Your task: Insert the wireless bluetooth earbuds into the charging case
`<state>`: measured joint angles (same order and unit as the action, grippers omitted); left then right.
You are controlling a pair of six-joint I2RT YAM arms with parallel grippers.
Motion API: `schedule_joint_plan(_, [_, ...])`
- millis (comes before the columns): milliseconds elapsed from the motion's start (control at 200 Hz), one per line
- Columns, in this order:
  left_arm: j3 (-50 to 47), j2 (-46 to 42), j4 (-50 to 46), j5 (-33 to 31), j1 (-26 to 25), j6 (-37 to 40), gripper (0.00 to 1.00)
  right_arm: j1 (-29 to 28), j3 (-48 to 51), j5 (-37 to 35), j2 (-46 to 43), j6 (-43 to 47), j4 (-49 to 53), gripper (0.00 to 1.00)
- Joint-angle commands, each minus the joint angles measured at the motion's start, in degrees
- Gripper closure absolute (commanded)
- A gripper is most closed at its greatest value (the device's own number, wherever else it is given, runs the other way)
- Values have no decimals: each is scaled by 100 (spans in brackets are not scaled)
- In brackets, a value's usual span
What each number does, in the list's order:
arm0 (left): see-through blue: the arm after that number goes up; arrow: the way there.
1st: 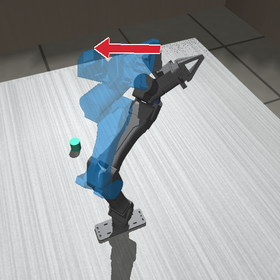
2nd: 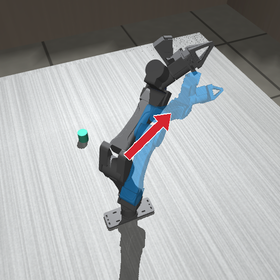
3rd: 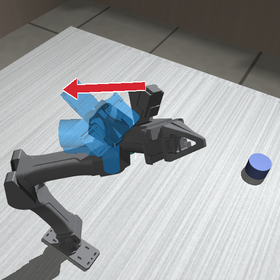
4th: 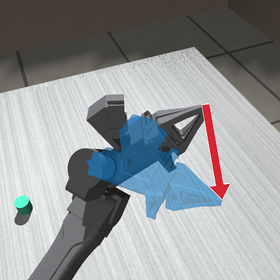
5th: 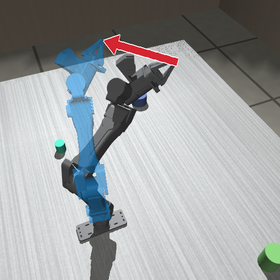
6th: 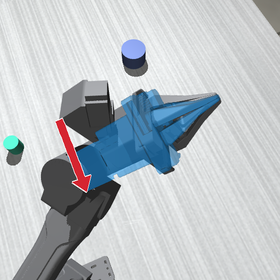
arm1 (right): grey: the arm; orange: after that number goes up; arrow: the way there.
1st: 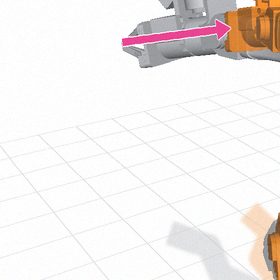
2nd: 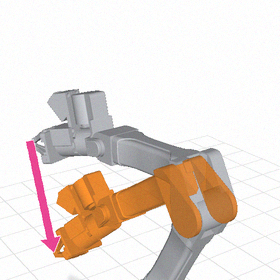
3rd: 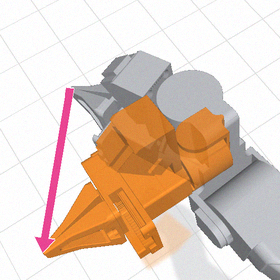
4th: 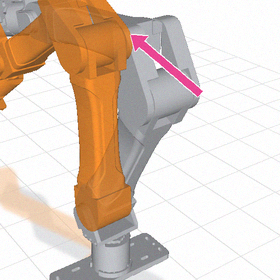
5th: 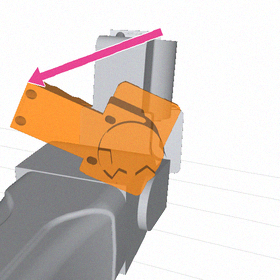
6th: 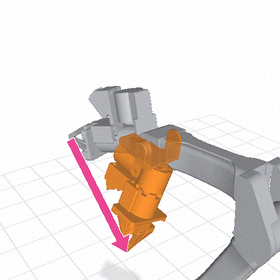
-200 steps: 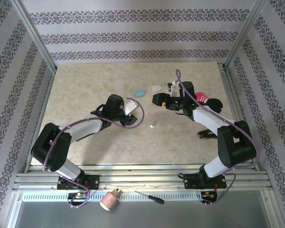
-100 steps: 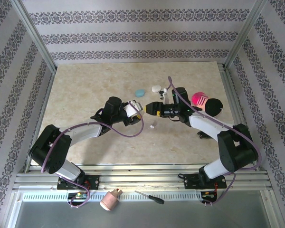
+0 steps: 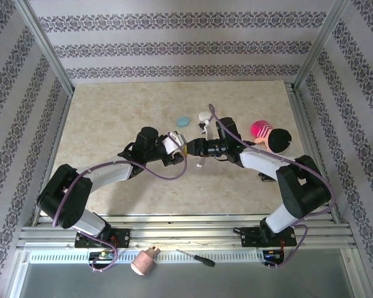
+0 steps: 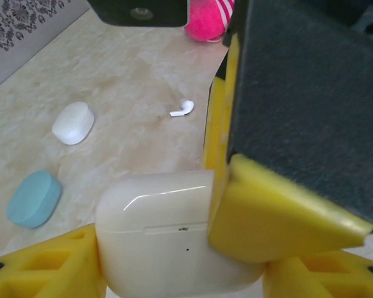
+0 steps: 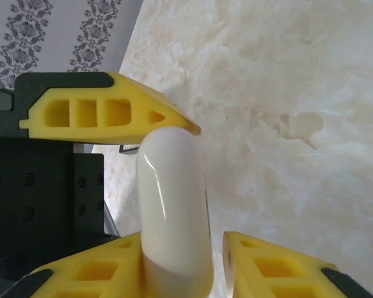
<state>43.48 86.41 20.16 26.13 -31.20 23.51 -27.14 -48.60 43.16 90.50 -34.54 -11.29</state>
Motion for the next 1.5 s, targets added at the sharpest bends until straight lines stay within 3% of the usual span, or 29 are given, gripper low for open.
schedule_joint_plan(0, [-50, -300, 306, 530, -106, -246, 42, 23, -8, -126, 48, 140, -168, 75])
schedule_joint_plan(105, [-76, -353, 283, 533, -109, -356, 37, 49, 17, -51, -51, 235, -156, 87])
schedule_joint_plan(300, [60, -458, -121, 733, -81, -985, 1, 209, 8, 268, -481, 1048, 234, 89])
schedule_joint_plan(450, [104, -564, -216, 1479, 27, -2003, 0, 515, -44, 835, -955, 2360, 1086, 92])
schedule_joint_plan(590, [7, -677, 114, 2315, 132, -2992, 8, 575, -139, 1197, -1414, 3937, 2290, 93])
schedule_joint_plan(760, [-82, -759, -24, 3021, 126, -2894, 16, 470, -299, 1324, -1633, 4754, 3073, 98])
schedule_joint_plan(934, [-216, -895, -45, 3495, 131, -2318, 44, 122, -445, 1202, -1745, 5344, 3730, 100])
schedule_joint_plan(1049, [-303, -864, 352, 3820, 123, -2272, 57, 25, -493, 1150, -1768, 5388, 3792, 100])
schedule_joint_plan(1349, [-366, -871, -106, 4111, 30, -1478, 60, -97, -780, 1091, -1741, 5570, 4178, 100])
schedule_joint_plan(1494, [-267, -822, -490, 4038, -14, -1134, 67, -186, -975, 967, -1636, 5721, 4490, 100])
